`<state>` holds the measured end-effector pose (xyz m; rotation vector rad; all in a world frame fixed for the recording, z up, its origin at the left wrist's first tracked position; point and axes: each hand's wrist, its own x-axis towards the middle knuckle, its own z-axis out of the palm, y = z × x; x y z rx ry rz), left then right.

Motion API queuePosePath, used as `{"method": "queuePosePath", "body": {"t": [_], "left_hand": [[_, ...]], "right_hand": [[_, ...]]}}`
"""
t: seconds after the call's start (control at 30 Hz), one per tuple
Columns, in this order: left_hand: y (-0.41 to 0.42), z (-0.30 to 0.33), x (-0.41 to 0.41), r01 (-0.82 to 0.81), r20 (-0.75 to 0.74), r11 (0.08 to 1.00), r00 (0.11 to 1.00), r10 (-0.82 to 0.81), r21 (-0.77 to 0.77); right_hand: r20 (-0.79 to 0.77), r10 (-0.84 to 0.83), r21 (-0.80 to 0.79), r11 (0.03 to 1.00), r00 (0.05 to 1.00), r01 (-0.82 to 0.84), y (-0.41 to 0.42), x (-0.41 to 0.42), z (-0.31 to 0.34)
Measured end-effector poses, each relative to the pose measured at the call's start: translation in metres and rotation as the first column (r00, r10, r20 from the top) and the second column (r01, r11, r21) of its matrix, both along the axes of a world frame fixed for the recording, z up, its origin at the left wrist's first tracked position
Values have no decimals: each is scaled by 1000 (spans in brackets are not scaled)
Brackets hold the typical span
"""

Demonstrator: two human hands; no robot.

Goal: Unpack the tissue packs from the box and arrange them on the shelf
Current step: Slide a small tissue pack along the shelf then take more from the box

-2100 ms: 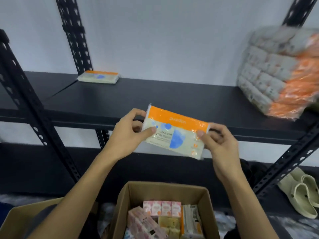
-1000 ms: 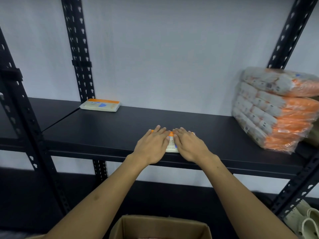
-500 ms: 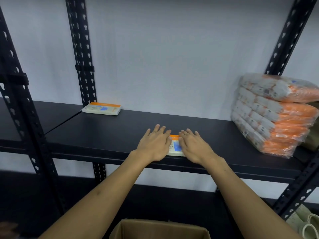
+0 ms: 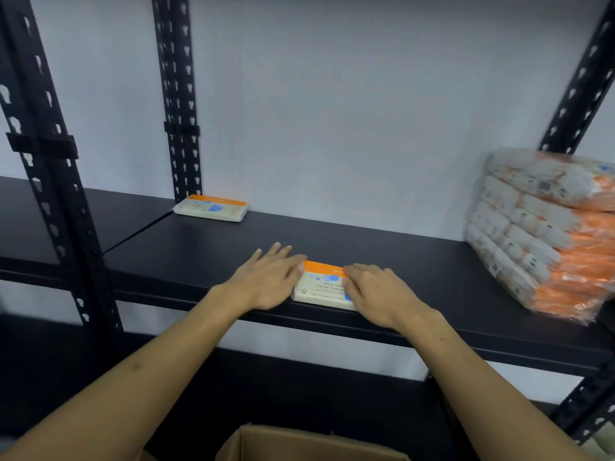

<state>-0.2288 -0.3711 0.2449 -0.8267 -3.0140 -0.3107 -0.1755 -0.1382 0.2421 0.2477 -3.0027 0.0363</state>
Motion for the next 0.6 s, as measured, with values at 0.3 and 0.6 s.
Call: {"method": "queuePosePath", "body": {"t": [0.3, 0.6], "left_hand": [[-126, 6, -59, -296, 85, 955, 952, 294, 15], [-175, -9, -109, -459, 67, 889, 886, 458, -10]], "right_hand": [[144, 136, -157, 981, 980, -114, -30, -19, -5], [159, 134, -83, 989, 978, -122, -93, -75, -5]]}}
